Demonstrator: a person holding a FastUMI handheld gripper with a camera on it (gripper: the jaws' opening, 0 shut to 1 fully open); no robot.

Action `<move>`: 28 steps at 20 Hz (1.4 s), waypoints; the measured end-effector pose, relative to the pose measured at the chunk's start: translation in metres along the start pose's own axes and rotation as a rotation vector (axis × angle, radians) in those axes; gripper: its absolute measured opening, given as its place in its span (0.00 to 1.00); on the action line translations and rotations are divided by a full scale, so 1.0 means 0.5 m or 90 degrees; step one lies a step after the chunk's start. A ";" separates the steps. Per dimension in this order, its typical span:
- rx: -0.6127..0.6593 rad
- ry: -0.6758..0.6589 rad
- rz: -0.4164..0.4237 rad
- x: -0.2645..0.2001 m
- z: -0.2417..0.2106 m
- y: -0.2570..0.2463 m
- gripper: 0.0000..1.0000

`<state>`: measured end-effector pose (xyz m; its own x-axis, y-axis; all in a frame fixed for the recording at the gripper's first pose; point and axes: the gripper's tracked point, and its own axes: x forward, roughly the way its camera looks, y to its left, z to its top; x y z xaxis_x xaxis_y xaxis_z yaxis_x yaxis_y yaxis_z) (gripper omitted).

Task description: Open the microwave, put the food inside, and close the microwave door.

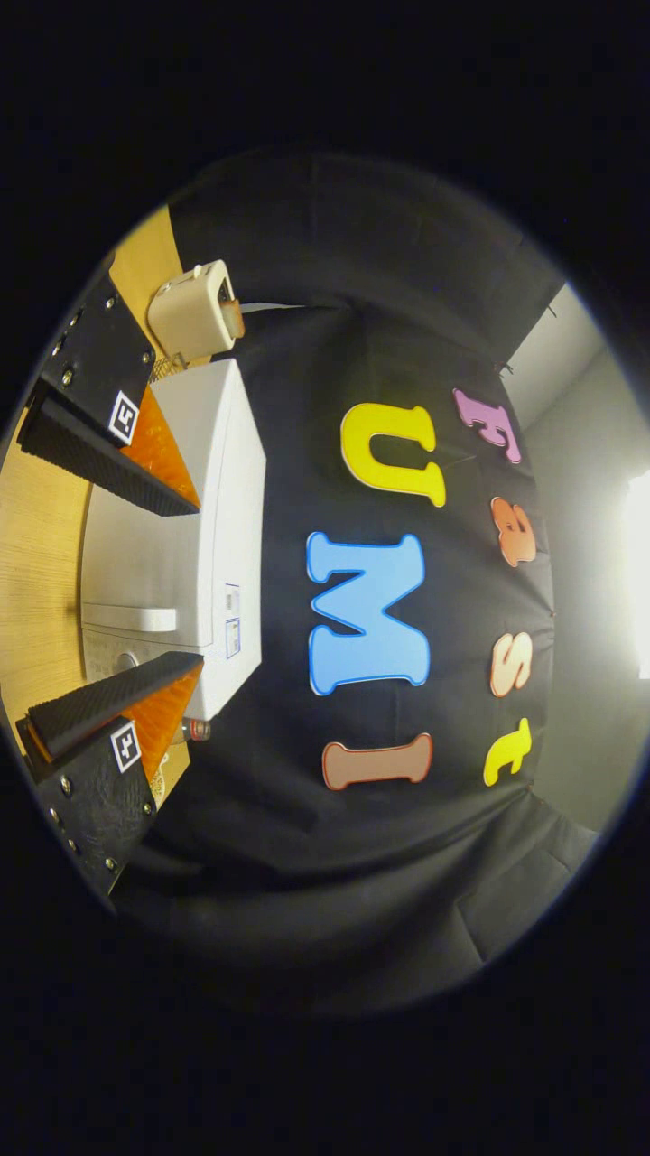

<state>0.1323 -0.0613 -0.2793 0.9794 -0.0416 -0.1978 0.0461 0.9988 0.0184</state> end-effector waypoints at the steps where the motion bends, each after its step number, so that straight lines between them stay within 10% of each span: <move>1: -0.009 0.009 -0.017 0.023 -0.032 -0.014 0.96; 9: -0.018 0.023 -0.064 0.134 -0.146 -0.038 0.92; 12: -0.007 0.039 -0.066 0.147 -0.174 -0.037 0.81; 17: 0.036 0.051 -0.060 0.179 -0.188 -0.055 0.30; 28: 0.040 0.070 -0.041 0.161 -0.189 -0.045 0.17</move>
<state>0.1917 -0.0845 -0.3884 0.9468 -0.0995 -0.3061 0.1244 0.9902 0.0630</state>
